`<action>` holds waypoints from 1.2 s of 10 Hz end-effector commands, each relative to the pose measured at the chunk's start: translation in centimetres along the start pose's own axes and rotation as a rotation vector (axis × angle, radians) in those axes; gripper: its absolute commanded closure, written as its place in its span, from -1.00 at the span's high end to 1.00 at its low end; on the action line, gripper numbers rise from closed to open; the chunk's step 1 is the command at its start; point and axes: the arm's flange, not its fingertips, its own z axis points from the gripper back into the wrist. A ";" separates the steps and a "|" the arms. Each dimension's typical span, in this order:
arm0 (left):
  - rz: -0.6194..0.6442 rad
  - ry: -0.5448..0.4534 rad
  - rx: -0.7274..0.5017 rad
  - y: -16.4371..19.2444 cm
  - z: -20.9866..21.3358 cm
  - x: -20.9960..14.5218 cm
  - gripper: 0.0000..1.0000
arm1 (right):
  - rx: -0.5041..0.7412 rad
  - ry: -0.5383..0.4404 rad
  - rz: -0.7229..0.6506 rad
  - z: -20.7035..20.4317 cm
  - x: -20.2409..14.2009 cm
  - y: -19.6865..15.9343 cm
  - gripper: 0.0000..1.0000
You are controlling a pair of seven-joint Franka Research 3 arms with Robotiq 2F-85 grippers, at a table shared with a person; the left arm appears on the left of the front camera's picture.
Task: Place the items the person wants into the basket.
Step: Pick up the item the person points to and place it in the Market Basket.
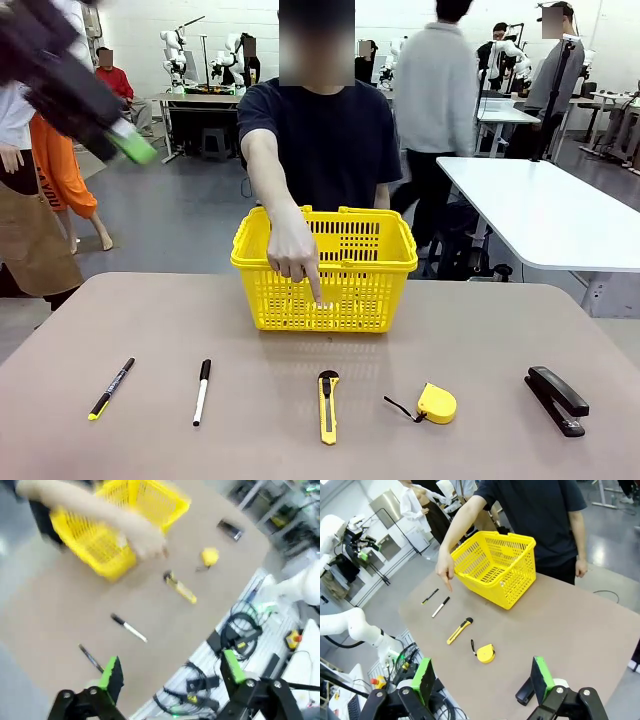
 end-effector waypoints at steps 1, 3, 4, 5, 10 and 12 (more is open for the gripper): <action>0.140 0.161 0.085 -4.4 -4.1 2.9 1.00 | 0.016 -0.027 0.015 0.0 0.2 -0.2 1.00; 0.206 0.214 0.243 -10.0 -11.0 3.3 1.00 | 0.016 -0.027 0.015 0.0 0.2 -0.2 1.00; 0.249 0.256 0.346 -11.4 -13.8 3.1 1.00 | 0.016 -0.027 0.015 0.0 0.2 -0.2 1.00; 0.283 0.258 0.399 -12.3 -15.5 3.3 1.00 | 0.016 -0.027 0.015 0.0 0.2 -0.2 1.00; 0.266 0.250 0.385 -13.1 -16.5 2.4 1.00 | 0.016 -0.027 0.015 0.0 0.2 -0.2 1.00; 0.266 0.250 0.385 -13.1 -16.5 2.4 1.00 | 0.016 -0.027 0.015 0.0 0.2 -0.2 1.00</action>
